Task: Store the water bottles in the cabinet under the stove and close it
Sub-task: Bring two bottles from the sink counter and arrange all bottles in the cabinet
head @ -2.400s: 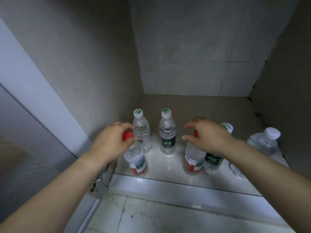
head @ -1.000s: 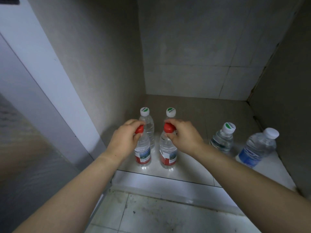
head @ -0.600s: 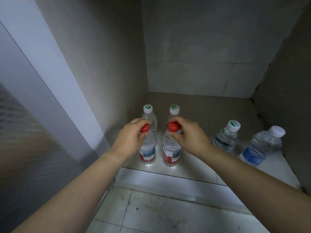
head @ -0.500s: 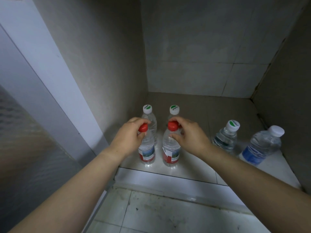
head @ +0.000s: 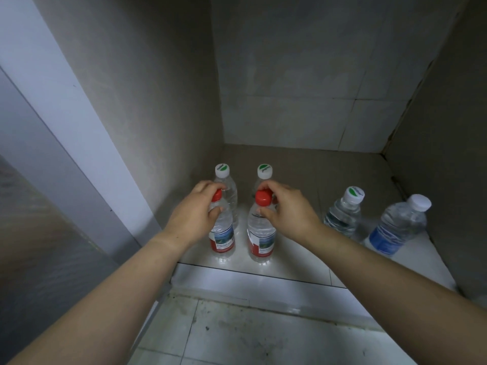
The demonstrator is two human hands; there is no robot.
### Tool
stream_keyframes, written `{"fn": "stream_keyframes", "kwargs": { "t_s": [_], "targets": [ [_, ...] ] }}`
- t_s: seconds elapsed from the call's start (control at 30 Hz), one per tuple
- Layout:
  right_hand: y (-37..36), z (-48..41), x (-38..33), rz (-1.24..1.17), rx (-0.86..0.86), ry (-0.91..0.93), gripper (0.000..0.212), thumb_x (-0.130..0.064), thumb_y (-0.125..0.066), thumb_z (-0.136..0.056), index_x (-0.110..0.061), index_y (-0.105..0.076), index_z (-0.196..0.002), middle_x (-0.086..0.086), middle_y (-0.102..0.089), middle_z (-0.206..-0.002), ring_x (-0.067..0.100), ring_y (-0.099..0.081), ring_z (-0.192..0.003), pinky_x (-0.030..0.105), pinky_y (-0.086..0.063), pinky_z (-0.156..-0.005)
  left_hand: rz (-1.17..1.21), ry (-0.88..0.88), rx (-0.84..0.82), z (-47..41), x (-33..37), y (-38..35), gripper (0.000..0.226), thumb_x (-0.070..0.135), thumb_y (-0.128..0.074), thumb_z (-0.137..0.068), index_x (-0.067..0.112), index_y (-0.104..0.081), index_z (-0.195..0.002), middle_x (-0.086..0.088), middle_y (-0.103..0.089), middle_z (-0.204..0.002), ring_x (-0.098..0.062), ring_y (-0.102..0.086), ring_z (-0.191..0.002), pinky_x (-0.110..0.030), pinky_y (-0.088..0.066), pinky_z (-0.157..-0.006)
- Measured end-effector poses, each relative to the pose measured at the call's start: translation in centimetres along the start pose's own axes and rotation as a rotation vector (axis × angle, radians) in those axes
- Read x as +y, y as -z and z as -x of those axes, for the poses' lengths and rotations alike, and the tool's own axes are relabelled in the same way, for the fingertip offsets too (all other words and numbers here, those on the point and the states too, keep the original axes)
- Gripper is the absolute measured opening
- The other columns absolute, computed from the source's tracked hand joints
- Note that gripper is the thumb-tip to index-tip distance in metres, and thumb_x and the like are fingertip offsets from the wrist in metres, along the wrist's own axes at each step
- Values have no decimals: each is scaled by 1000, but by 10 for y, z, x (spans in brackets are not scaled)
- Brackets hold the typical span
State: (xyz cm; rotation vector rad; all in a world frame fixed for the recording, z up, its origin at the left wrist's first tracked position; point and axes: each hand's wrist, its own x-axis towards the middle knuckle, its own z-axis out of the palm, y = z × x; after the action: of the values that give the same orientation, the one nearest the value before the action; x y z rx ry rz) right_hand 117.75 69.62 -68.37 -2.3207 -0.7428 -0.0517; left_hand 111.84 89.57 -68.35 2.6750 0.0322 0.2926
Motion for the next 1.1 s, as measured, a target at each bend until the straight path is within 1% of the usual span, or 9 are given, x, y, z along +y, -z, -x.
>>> {"fn": "stream_keyframes", "kwargs": {
  "t_s": [0.13, 0.23, 0.3, 0.37, 0.43, 0.6, 0.87, 0.97, 1.1],
  "targets": [
    [14, 2, 3, 20, -22, 39, 48, -21, -73, -76, -19, -54, -120, 7, -59, -118, 22, -58, -105, 30, -46, -89, -93, -15, 65, 0, 11, 1, 48, 23, -62, -85, 16, -48, -130, -7, -43, -138, -29, -41, -125, -35, -37, -101],
    [35, 7, 11, 92, -9, 53, 48, -27, -71, -79, -18, -54, -123, 7, -58, -121, 22, -58, -108, 35, -48, -91, -70, -127, 91, -1, 27, 3, 43, 25, -62, -85, 16, -53, -126, -8, -48, -133, -28, -43, -125, -33, -35, -102],
    [52, 12, 20, 175, 3, 56, 43, -28, -69, -81, -18, -56, -121, 6, -59, -120, 22, -58, -107, 35, -48, -89, -62, -194, 69, -3, 41, 2, 41, 27, -61, -86, 18, -54, -125, -5, -52, -129, -25, -46, -121, -30, -35, -100],
    [68, 18, 30, 239, 24, 69, 36, -27, -67, -82, -18, -59, -116, 4, -63, -112, 21, -58, -102, 31, -46, -85, -45, -226, 47, -5, 55, 0, 37, 29, -60, -86, 22, -54, -122, -1, -54, -124, -21, -50, -115, -32, -42, -94],
    [81, 23, 39, 309, 42, 80, 31, -26, -67, -82, -18, -61, -112, 3, -64, -106, 23, -57, -100, 31, -44, -81, -17, -223, 35, -6, 68, -6, 33, 28, -60, -87, 23, -56, -119, 2, -55, -120, -18, -53, -109, -31, -45, -86],
    [99, 37, 57, 457, 66, 71, 33, -25, -70, -78, -14, -64, -109, 10, -63, -108, 32, -55, -104, 38, -45, -83, 17, -160, 48, -11, 78, -19, 29, 20, -60, -86, 21, -59, -116, -1, -56, -118, -20, -55, -105, -28, -42, -83],
    [102, 43, 77, 359, 48, -106, 34, -10, -64, -80, -6, -60, -113, 16, -57, -115, 34, -56, -101, 33, -45, -83, 57, -125, 89, -14, 77, -26, 25, 17, -63, -85, 16, -63, -110, -4, -58, -109, -23, -58, -94, -35, -49, -81],
    [103, 43, 76, 321, 35, -170, 33, -7, -62, -81, -9, -59, -115, 14, -57, -116, 33, -56, -102, 35, -45, -84, 124, -98, 93, -14, 77, -29, 25, 16, -64, -84, 16, -64, -109, -1, -56, -107, -18, -56, -96, -28, -45, -83],
    [91, 38, 63, 285, -5, -106, 32, -12, -63, -83, -12, -60, -115, 10, -57, -117, 29, -56, -103, 29, -42, -81, 201, -68, 99, -15, 74, -32, 25, 16, -65, -84, 16, -64, -109, 5, -53, -104, -15, -55, -96, -21, -39, -82]
  ]
}}
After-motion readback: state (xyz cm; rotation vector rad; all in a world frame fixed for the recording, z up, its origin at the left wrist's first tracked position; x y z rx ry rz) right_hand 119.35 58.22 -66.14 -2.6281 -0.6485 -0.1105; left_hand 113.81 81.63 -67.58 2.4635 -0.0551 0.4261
